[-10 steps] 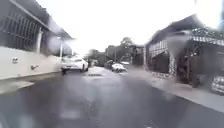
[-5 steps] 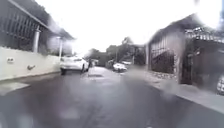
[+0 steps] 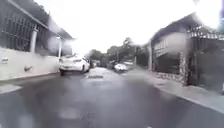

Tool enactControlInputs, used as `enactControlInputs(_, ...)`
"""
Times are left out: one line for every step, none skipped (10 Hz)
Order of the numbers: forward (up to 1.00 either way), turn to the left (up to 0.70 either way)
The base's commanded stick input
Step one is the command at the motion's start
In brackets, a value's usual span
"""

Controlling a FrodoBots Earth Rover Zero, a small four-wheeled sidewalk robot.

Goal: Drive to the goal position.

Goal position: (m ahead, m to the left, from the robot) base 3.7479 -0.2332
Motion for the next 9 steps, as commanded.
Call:
enactControlInputs(0.70,0.00)
enactControlInputs(0.70,0.00)
enactControlInputs(0.70,0.00)
enactControlInputs(0.70,0.00)
enactControlInputs(0.70,0.00)
enactControlInputs(0.70,0.00)
enactControlInputs(0.70,0.00)
enactControlInputs(0.70,0.00)
enactControlInputs(0.70,0.00)
